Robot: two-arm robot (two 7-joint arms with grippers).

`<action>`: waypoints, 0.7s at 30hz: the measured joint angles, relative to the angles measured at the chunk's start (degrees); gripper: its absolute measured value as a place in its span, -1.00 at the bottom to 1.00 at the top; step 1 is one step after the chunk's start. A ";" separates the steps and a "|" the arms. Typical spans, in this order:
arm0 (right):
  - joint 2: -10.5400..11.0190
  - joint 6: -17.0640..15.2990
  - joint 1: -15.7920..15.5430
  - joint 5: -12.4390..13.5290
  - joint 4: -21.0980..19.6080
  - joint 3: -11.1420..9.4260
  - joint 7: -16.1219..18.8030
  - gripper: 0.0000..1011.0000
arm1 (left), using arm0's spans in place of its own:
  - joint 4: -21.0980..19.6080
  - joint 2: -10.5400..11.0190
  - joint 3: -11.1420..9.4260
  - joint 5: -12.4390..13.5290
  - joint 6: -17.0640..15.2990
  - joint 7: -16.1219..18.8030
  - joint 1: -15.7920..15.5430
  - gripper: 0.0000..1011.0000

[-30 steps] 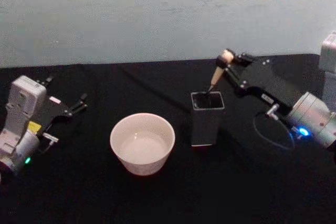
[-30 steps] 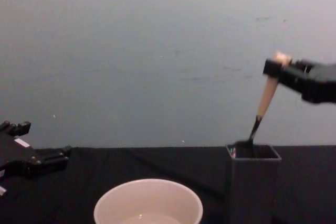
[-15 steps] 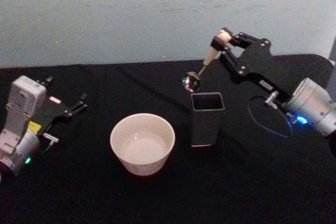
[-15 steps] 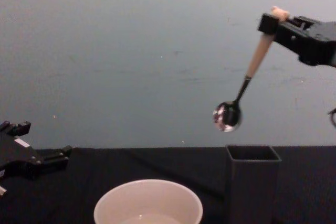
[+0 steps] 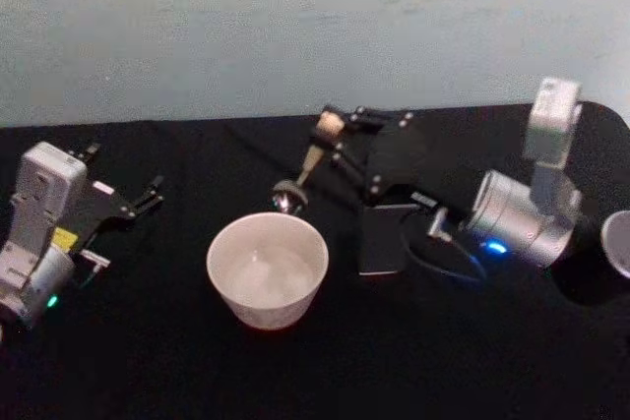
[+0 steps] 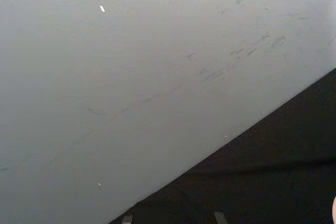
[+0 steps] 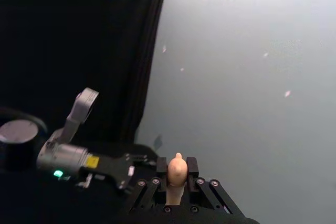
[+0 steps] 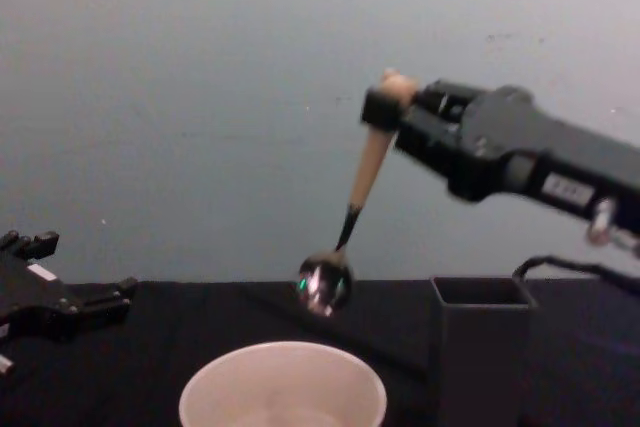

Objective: Pick up the stirring spoon with one hand, stir inside the cup, then place it back in its original position.

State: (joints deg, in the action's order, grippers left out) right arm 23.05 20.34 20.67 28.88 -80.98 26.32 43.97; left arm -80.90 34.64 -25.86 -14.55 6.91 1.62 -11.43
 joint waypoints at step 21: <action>-2.36 2.87 1.88 -10.49 8.14 6.66 -2.23 -0.58 | 0.00 0.00 0.00 0.00 0.00 0.00 0.00 0.98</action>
State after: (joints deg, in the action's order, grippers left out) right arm 20.69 23.22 22.55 18.38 -72.84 32.98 41.74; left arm -80.90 34.65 -25.86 -14.55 6.91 1.62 -11.43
